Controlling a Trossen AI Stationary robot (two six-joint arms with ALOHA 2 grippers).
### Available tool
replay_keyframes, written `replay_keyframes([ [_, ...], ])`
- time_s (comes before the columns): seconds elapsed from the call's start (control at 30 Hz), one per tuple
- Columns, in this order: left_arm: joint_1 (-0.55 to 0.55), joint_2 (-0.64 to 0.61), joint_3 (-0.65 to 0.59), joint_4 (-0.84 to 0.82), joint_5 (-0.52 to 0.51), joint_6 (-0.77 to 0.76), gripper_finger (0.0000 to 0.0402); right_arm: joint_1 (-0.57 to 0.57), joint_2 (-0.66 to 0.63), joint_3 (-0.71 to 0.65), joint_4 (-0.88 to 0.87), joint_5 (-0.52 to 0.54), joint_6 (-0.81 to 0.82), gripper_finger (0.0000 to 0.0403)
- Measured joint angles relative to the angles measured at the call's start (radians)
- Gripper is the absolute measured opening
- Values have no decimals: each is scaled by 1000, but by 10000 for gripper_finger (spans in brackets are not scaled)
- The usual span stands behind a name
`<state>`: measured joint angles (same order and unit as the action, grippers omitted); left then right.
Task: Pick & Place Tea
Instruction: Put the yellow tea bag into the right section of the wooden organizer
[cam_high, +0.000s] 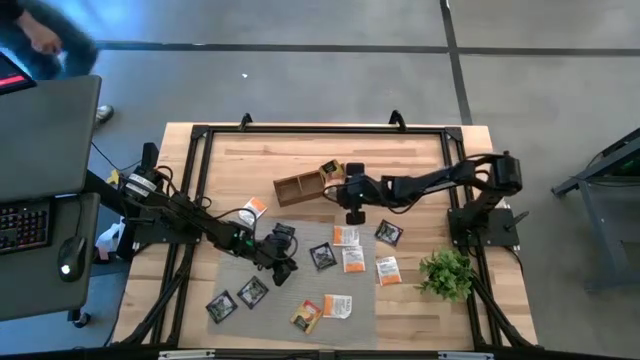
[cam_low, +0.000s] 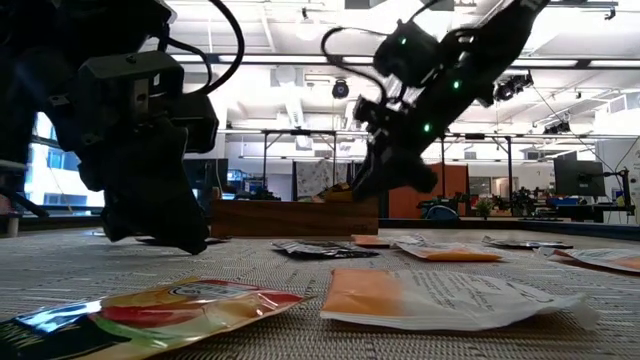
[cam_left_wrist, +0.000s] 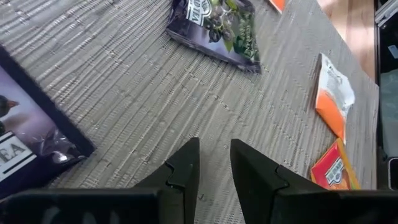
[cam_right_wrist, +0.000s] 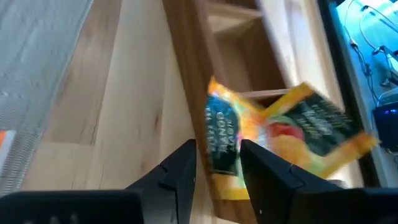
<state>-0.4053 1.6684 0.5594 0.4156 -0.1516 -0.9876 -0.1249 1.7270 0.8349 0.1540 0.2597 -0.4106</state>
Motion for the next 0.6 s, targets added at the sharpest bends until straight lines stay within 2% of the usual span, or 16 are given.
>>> replay_keyframes([
  [0.23,0,0,27,2,14,45,90,0,57,4,27,217,-85,81],
  [0.47,0,0,29,1,19,59,90,2,18,4,46,167,-65,11],
  [0.6,0,0,29,1,19,59,90,0,1,4,48,176,-67,8],
])
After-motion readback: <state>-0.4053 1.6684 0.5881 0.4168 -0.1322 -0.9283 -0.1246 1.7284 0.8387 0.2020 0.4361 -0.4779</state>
